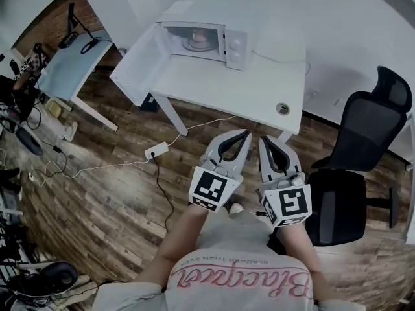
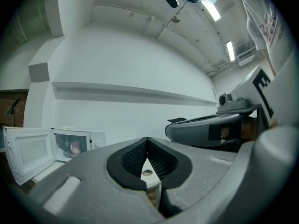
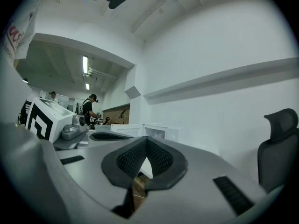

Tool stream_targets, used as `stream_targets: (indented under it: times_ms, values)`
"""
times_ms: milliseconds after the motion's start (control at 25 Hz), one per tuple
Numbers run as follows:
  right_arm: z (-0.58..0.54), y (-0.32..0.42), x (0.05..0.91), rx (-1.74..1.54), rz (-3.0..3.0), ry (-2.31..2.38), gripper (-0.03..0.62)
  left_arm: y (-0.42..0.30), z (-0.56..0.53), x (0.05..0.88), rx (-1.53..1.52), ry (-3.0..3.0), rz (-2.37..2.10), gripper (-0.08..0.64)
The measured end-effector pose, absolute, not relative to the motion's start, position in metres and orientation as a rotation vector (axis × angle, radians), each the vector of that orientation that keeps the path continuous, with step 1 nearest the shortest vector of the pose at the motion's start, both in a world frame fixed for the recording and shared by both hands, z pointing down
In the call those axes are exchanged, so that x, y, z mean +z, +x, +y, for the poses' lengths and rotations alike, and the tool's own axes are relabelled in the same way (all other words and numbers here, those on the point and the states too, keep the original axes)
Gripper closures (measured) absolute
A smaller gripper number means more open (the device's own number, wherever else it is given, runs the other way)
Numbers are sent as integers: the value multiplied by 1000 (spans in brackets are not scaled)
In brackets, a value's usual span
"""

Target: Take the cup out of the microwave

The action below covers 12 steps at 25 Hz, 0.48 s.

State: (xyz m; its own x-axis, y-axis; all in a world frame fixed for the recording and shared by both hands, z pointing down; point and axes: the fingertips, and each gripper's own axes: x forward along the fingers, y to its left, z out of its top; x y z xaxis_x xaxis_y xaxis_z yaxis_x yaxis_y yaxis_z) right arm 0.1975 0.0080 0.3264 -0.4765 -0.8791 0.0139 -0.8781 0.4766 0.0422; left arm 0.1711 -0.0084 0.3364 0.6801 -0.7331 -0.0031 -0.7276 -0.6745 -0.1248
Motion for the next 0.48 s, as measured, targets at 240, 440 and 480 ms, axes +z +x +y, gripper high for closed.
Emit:
stream_targets:
  times_ms: [240, 440, 480]
  values:
    - [-8, 198, 334, -38, -2684, 1549, 583, 170, -27, 341, -72, -2774, 1243, 557]
    - [-23, 200, 337, -31, -2684, 1549, 583, 169, -42, 343, -53, -2773, 1263, 557]
    - [-27, 200, 338, -29, -2684, 1548, 583, 168, -45, 345, -51, -2774, 1265, 557]
